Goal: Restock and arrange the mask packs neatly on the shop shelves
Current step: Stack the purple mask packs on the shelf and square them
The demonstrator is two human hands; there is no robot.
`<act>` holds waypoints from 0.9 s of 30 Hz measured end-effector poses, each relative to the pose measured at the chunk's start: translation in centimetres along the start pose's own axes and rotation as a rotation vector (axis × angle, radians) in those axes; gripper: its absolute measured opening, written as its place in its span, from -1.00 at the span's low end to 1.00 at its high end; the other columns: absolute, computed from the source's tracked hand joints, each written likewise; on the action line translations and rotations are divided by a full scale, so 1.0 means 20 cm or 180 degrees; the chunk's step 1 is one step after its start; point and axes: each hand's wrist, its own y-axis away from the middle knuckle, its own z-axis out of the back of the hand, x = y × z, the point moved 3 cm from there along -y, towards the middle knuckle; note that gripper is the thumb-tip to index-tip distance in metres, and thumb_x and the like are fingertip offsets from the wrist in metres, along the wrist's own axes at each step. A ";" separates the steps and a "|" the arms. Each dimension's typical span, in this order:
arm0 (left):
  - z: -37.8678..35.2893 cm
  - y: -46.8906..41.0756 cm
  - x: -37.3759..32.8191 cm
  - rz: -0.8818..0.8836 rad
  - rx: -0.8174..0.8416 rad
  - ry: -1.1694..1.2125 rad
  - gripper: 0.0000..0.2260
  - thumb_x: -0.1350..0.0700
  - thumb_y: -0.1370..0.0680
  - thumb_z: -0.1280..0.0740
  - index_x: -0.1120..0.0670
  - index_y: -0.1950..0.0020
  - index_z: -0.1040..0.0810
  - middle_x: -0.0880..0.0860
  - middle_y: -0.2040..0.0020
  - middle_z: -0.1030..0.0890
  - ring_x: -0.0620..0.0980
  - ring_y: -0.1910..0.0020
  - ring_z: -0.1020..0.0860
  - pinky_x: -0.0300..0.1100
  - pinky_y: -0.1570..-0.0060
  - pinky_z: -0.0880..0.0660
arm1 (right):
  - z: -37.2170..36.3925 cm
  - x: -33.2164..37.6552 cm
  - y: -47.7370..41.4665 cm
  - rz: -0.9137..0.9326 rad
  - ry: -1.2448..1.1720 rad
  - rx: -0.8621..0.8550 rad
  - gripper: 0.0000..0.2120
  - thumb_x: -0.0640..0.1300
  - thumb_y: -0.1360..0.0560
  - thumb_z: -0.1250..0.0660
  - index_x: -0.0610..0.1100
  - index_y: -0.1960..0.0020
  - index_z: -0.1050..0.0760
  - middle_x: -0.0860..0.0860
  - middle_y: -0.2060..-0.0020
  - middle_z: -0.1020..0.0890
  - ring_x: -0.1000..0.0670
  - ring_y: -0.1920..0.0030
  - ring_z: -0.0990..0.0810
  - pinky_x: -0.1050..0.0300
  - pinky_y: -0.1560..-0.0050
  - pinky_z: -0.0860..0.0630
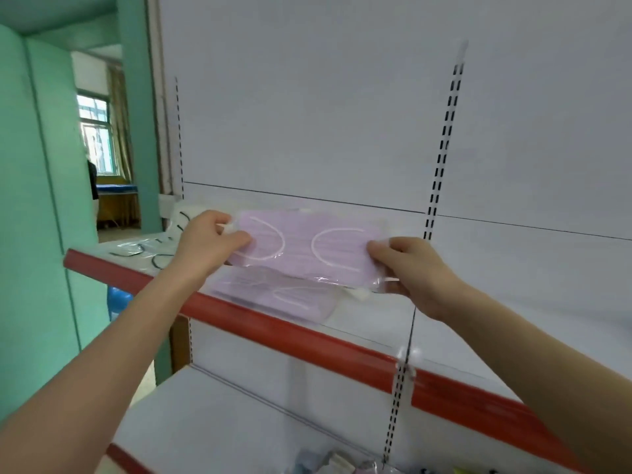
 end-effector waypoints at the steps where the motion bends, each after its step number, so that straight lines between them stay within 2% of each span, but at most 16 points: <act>1: 0.04 -0.05 0.05 0.0055 0.0005 -0.0216 -0.53 0.17 -0.41 -0.46 0.25 -0.27 -0.44 0.16 -0.03 -0.45 0.07 0.17 -0.49 -0.14 0.30 -0.45 | -0.08 -0.01 -0.03 -0.0058 0.0065 0.0032 -0.86 -0.22 -0.54 -0.27 -0.23 0.19 -0.47 -0.04 0.40 -0.46 0.05 0.43 -0.47 0.25 0.45 -0.52; 4: 0.09 -0.18 0.21 0.0172 0.0149 -0.0689 -0.52 0.16 -0.45 -0.42 0.23 -0.32 -0.39 0.20 -0.20 -0.46 0.14 -0.03 -0.49 -0.10 0.10 -0.47 | -0.23 -0.06 -0.10 -0.0231 0.0312 -0.0007 -0.89 -0.32 -0.50 -0.29 -0.23 0.21 -0.45 -0.09 0.40 -0.48 0.00 0.42 -0.45 0.24 0.49 -0.51; 5: 0.09 -0.21 0.26 0.0213 0.0277 -0.0744 -0.52 0.16 -0.45 -0.42 0.23 -0.32 -0.39 0.21 -0.22 -0.45 0.14 -0.03 -0.50 -0.10 0.09 -0.48 | -0.25 -0.08 -0.12 -0.0310 0.0423 -0.0043 -0.88 -0.34 -0.48 -0.29 -0.23 0.22 -0.43 -0.11 0.40 -0.48 -0.01 0.42 -0.46 0.21 0.47 -0.53; 7: 0.05 -0.25 0.34 0.0285 0.0597 -0.0823 -0.52 0.17 -0.45 -0.42 0.25 -0.32 -0.38 0.20 -0.18 -0.45 0.11 0.07 -0.50 -0.13 0.21 -0.49 | -0.28 -0.13 -0.14 -0.0512 0.0689 -0.0055 -0.83 -0.37 -0.46 -0.30 -0.23 0.25 -0.36 -0.15 0.38 -0.48 -0.04 0.43 -0.46 0.14 0.40 -0.53; 9: 0.01 -0.27 0.39 0.0280 0.0847 -0.0998 -0.58 0.19 -0.44 -0.42 0.27 -0.25 -0.42 0.16 -0.04 -0.45 0.10 0.12 -0.49 -0.11 0.17 -0.47 | -0.32 -0.17 -0.15 -0.0695 0.1099 0.0037 -0.83 -0.36 -0.45 -0.28 -0.22 0.26 -0.33 -0.19 0.36 -0.48 -0.06 0.45 -0.46 0.15 0.42 -0.49; 10: 0.00 -0.29 0.41 0.0231 0.0880 -0.1089 -0.68 0.19 -0.44 -0.42 0.24 -0.14 -0.48 0.11 0.05 -0.45 0.09 0.13 -0.47 -0.11 0.13 -0.44 | -0.33 -0.19 -0.15 -0.0707 0.1393 0.0083 -0.86 -0.33 -0.45 -0.28 -0.24 0.24 -0.34 -0.18 0.36 -0.50 -0.07 0.44 -0.48 0.18 0.45 -0.47; 11: -0.01 -0.29 0.42 0.0206 0.0871 -0.1188 -0.83 0.19 -0.42 -0.43 0.18 0.06 -0.51 0.06 0.17 -0.43 0.06 0.18 -0.44 -0.12 0.16 -0.39 | -0.34 -0.19 -0.16 -0.0683 0.1734 0.0107 -0.90 -0.29 -0.45 -0.28 -0.27 0.19 -0.37 -0.18 0.35 -0.53 -0.09 0.40 -0.50 0.19 0.47 -0.45; 12: -0.02 -0.30 0.42 0.0155 0.0847 -0.1232 -0.83 0.18 -0.41 -0.43 0.10 0.26 -0.43 0.02 0.30 -0.36 0.03 0.28 -0.39 -0.14 0.24 -0.32 | -0.35 -0.20 -0.16 -0.0616 0.2103 0.0108 -0.87 -0.24 -0.46 -0.29 -0.31 0.10 -0.40 -0.17 0.31 -0.55 -0.11 0.34 -0.53 0.17 0.44 -0.45; 13: -0.03 -0.31 0.44 0.0123 0.0934 -0.1314 -0.70 0.17 -0.39 -0.43 0.06 0.37 -0.31 0.02 0.38 -0.29 0.01 0.36 -0.31 -0.14 0.32 -0.22 | -0.35 -0.20 -0.17 -0.0527 0.2477 0.0086 -0.75 -0.17 -0.47 -0.30 -0.35 -0.02 -0.41 -0.17 0.23 -0.56 -0.13 0.26 -0.54 0.12 0.35 -0.47; 14: -0.04 -0.31 0.44 0.0065 0.0990 -0.1355 -0.68 0.14 -0.37 -0.42 0.05 0.40 -0.27 0.04 0.40 -0.27 0.02 0.38 -0.28 -0.14 0.34 -0.18 | -0.34 -0.21 -0.18 -0.0462 0.2769 0.0038 -0.62 -0.11 -0.47 -0.32 -0.35 -0.16 -0.38 -0.17 0.13 -0.56 -0.13 0.15 -0.55 0.07 0.22 -0.50; 16: -0.05 -0.32 0.45 -0.0027 0.0986 -0.1313 -0.84 0.09 -0.35 -0.42 0.08 0.25 -0.46 0.11 0.25 -0.45 0.09 0.24 -0.44 -0.13 0.21 -0.32 | -0.33 -0.21 -0.19 -0.0349 0.3011 -0.0083 -0.45 -0.03 -0.46 -0.34 -0.22 -0.35 -0.27 -0.13 -0.12 -0.50 -0.11 -0.10 -0.50 0.03 -0.08 -0.47; 18: -0.07 -0.32 0.47 -0.0128 0.1006 -0.1196 -0.75 0.16 -0.40 -0.43 0.15 -0.05 -0.57 0.16 0.02 -0.56 0.16 -0.01 -0.53 -0.14 0.04 -0.39 | -0.33 -0.22 -0.19 -0.0237 0.3003 -0.0059 -0.47 -0.01 -0.46 -0.33 -0.09 -0.38 -0.30 -0.09 -0.27 -0.45 -0.07 -0.23 -0.44 0.02 -0.22 -0.41; 20: -0.09 -0.33 0.48 -0.0251 0.1027 -0.1197 -0.84 0.20 -0.42 -0.40 0.14 0.01 -0.62 0.15 0.02 -0.61 0.14 -0.03 -0.55 -0.18 0.05 -0.39 | -0.34 -0.24 -0.18 -0.0218 0.3061 -0.0018 -0.68 0.00 -0.47 -0.29 -0.05 -0.20 -0.48 -0.04 -0.20 -0.51 -0.04 -0.18 -0.47 0.05 -0.19 -0.42; 22: -0.09 -0.33 0.48 -0.0336 0.1024 -0.1306 -0.90 0.20 -0.45 -0.36 0.12 0.08 -0.65 0.12 0.01 -0.65 0.11 -0.02 -0.56 -0.21 0.05 -0.38 | -0.35 -0.25 -0.18 -0.0212 0.3040 -0.0001 -0.81 -0.02 -0.49 -0.26 -0.07 -0.03 -0.56 -0.02 -0.11 -0.57 -0.04 -0.11 -0.49 0.05 -0.13 -0.43; 25: -0.09 -0.33 0.46 -0.0492 0.0877 -0.1445 -0.85 0.20 -0.49 -0.30 0.14 0.05 -0.66 0.11 -0.06 -0.64 0.13 -0.10 -0.54 -0.18 -0.06 -0.38 | -0.36 -0.25 -0.17 -0.0150 0.3020 0.0031 -0.78 -0.07 -0.54 -0.16 -0.10 0.05 -0.56 -0.04 -0.04 -0.60 -0.06 -0.04 -0.52 0.08 -0.07 -0.44; 27: -0.09 -0.32 0.45 -0.0672 0.0724 -0.1512 -0.82 0.20 -0.51 -0.27 0.16 -0.01 -0.65 0.13 -0.11 -0.62 0.16 -0.13 -0.53 -0.13 -0.08 -0.39 | -0.35 -0.23 -0.16 -0.0046 0.2937 0.0022 -0.76 -0.09 -0.57 -0.11 -0.10 0.10 -0.53 0.00 0.07 -0.59 -0.05 0.02 -0.51 0.12 0.01 -0.41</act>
